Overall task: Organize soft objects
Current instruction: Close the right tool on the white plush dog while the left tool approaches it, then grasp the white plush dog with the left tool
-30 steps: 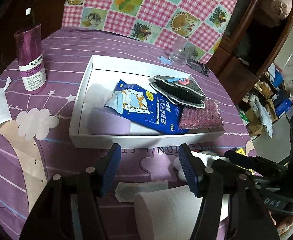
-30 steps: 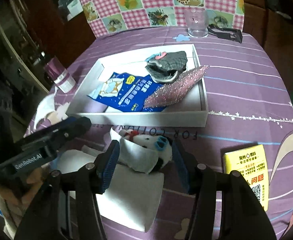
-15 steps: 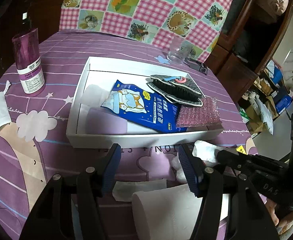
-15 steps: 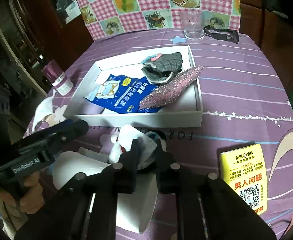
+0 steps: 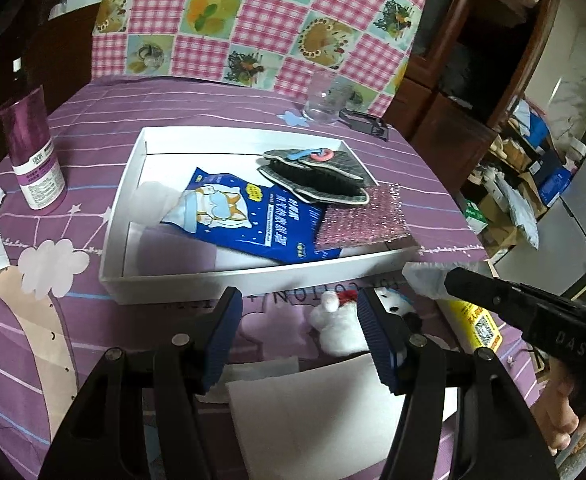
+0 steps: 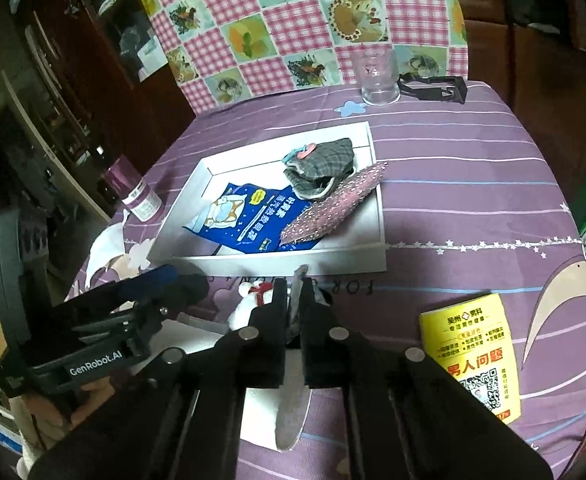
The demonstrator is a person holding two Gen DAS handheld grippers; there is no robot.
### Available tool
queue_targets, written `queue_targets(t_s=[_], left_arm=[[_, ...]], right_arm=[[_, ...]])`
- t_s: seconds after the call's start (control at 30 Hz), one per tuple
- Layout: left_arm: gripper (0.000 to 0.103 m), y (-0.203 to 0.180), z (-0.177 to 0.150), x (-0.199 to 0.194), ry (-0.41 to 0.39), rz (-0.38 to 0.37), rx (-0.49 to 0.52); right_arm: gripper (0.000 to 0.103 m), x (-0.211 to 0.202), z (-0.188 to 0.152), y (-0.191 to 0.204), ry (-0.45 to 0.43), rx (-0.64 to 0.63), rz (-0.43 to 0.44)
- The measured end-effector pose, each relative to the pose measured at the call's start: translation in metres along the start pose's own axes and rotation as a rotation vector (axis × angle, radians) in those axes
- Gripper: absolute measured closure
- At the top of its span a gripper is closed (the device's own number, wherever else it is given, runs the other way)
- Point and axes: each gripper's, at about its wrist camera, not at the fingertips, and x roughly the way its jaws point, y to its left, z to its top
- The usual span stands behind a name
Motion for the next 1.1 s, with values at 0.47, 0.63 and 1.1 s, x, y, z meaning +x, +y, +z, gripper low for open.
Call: queue_targets(t_s=[0.47, 0.63, 1.1], left_arm=[[0.043, -0.027, 0.013, 0.015, 0.082, -0.051, 0.005], [0.043, -0.038, 0.02, 0.029, 0.145, -0.033, 0.012], [0.043, -0.051, 0.018, 0.077, 0.316, 0.014, 0.026]], right_arm=[[0.096, -0.01, -0.001, -0.022, -0.024, 0.063, 0.001], [0.096, -0.013, 0.0, -0.025, -0.03, 0.077, 0.011], [0.096, -0.018, 0.001, -0.035, -0.043, 0.109, 0.016]])
